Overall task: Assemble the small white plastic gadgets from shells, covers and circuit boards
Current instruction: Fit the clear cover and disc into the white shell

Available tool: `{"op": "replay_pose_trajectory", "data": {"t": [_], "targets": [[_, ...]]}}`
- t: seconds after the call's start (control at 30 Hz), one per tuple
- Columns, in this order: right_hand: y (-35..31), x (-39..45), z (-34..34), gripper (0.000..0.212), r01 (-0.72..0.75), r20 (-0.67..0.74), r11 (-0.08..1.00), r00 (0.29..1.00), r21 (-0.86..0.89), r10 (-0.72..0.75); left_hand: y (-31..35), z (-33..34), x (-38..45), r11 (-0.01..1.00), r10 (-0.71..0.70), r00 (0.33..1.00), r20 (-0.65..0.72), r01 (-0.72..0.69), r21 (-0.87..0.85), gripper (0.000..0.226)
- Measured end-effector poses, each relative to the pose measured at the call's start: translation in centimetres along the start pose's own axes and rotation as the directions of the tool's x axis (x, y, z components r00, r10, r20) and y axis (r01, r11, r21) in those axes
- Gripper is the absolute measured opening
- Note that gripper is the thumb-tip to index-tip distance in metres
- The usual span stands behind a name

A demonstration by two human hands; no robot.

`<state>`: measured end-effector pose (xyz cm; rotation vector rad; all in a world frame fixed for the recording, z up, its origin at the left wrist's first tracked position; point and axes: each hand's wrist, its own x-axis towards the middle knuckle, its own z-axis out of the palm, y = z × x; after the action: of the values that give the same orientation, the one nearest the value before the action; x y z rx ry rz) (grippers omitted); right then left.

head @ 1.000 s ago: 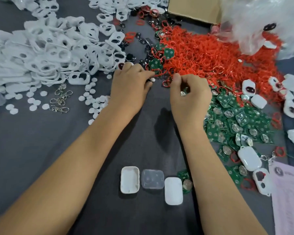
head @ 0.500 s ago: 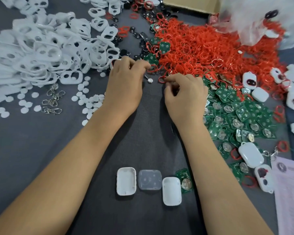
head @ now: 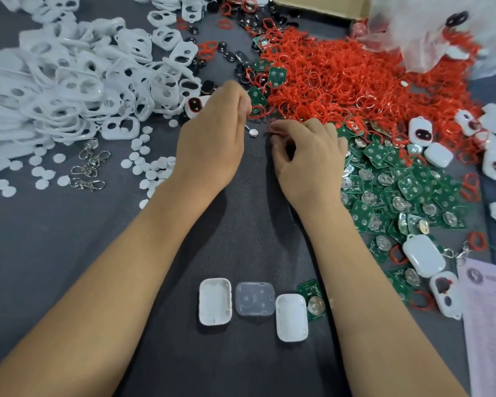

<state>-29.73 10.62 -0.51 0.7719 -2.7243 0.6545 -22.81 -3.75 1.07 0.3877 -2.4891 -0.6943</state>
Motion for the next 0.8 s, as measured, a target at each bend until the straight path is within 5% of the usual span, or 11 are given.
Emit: {"op": "replay_pose_trajectory", "data": {"t": [0.13, 0.67, 0.8], "targets": [[0.03, 0.13, 0.06, 0.031, -0.013, 0.020, 0.999, 1.000, -0.035, 0.013, -0.40, 0.59, -0.21, 0.984, -0.016, 0.986, 0.164, -0.013, 0.175, 0.024], [0.04, 0.06, -0.10, 0.028, 0.032, -0.051, 0.999, 0.998, -0.001, -0.033, -0.32, 0.19, -0.05, 0.996, 0.020, 0.991, 0.135, -0.031, 0.086, 0.018], [-0.45, -0.45, -0.58, 0.029, 0.103, -0.142, 0.990, 0.986, 0.095, -0.088, 0.08, -0.26, -0.80, 0.998, 0.069, 0.998, -0.006, -0.068, 0.006, 0.021]]}}
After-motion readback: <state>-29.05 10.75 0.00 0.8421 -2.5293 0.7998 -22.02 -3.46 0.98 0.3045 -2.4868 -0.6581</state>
